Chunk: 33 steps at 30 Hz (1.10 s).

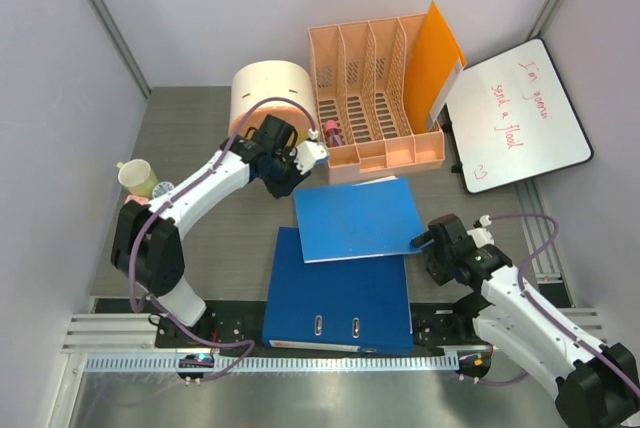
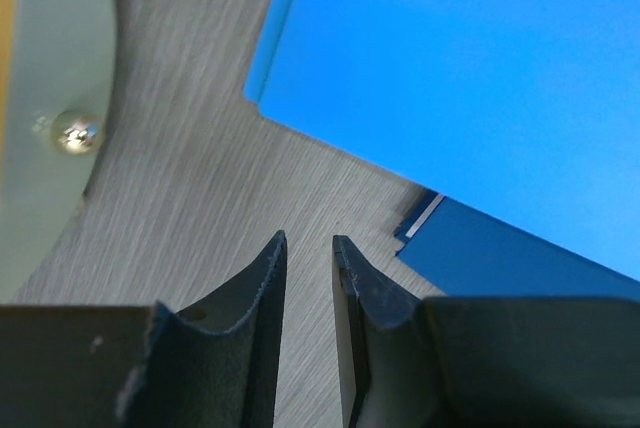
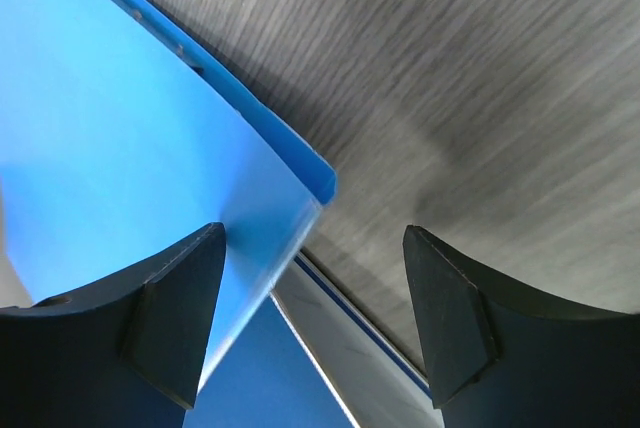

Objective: Organize the desk
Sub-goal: Pick up the folder from the center of the board.

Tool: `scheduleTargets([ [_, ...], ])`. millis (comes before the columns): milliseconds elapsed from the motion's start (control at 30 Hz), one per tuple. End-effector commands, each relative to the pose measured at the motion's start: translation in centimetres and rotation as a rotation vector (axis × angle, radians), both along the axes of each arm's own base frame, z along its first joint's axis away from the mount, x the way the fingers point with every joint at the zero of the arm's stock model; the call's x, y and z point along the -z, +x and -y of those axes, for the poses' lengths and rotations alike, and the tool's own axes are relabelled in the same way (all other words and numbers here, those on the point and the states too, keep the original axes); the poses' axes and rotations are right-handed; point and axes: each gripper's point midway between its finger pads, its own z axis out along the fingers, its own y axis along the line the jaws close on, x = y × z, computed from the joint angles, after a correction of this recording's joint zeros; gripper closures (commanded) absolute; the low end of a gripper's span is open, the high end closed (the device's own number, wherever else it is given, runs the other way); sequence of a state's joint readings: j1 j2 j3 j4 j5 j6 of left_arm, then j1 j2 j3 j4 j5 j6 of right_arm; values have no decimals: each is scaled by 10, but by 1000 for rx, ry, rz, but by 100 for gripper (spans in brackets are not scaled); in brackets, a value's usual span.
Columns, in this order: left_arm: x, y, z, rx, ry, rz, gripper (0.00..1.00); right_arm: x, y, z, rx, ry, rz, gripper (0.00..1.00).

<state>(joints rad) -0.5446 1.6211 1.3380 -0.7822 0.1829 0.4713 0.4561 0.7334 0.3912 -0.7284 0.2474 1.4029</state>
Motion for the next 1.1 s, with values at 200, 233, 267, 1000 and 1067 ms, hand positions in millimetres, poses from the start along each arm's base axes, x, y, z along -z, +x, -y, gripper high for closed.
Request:
scheduleTargets([
  [200,30,17,30,21,13,-13,77,9,31,8,186,105,252,40],
  [233,31,17,31,21,14,-15,77,5,35,6,188,120,275,42],
  [267,33,18,33,26,15,-16,77,7,36,6,193,126,280,43],
  [1000,-43,32,64,-15,-120,81,57,-103,77,-5,82,90,616,99],
  [1067,-71,38,69,-41,-170,120,44,-153,84,-5,10,22,703,99],
])
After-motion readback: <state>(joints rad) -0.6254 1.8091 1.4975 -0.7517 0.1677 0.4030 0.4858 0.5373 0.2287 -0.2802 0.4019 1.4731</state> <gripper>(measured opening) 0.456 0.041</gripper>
